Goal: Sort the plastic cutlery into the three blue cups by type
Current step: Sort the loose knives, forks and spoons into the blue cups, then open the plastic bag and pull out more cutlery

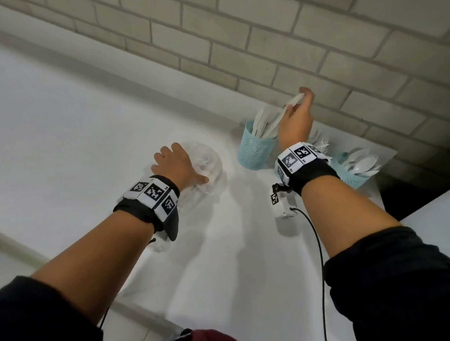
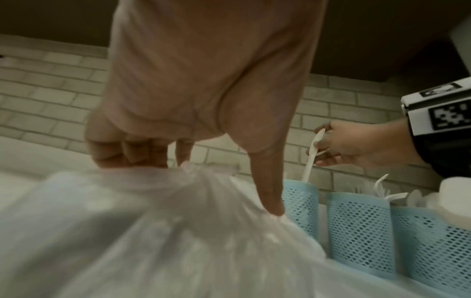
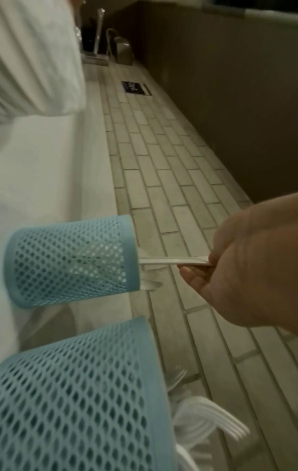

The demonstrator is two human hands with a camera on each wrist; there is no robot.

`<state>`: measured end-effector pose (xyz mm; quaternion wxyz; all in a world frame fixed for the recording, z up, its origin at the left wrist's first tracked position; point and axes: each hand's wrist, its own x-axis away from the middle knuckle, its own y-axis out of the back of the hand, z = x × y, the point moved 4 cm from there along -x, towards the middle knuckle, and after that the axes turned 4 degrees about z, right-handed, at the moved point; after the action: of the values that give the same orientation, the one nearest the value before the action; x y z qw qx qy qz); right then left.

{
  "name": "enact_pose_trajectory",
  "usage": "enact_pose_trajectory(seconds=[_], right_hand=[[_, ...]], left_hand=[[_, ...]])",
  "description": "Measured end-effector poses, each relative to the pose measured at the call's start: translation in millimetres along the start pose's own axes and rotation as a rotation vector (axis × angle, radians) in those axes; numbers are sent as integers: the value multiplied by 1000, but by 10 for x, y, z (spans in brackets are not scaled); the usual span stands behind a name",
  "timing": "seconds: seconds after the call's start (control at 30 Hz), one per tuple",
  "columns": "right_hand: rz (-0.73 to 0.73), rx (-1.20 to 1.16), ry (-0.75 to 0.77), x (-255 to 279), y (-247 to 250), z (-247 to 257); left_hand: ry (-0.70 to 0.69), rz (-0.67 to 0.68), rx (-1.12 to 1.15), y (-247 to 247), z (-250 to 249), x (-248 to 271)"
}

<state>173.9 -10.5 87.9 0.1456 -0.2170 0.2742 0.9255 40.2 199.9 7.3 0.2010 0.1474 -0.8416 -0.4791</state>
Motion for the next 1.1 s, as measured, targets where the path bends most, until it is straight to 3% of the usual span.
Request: enact_pose_trajectory(seconds=[0.13,0.23,0.33,0.43,0.5,0.63,0.73,0.87,1.1], right_hand=[[223,325,14,62,-228,-154],[295,404,31,66,-259,-187],[258,414,78,21,-216,-108],[148,228,67,27,-127,5],[103,96,93,65,-65,83],[134,-31,95,156,103,239],[254,-89,80,225,240,295],[504,-46,21,373,439,240],[666,34,-135,752,1024,-86]], left_hand=[[-29,53,57,-44,115,-51],[-99,8,163,-31,177,-94],[-186,-102,295,23,181,-85],[-271,-210,389,116,90,-50],[-328,-204,464,146,-4,-24],[-426,-106,698,174,-262,68],[-527,57,853,212,-564,214],[-622,257,886,85,-973,447],[-649,429,861,-541,-1368,647]])
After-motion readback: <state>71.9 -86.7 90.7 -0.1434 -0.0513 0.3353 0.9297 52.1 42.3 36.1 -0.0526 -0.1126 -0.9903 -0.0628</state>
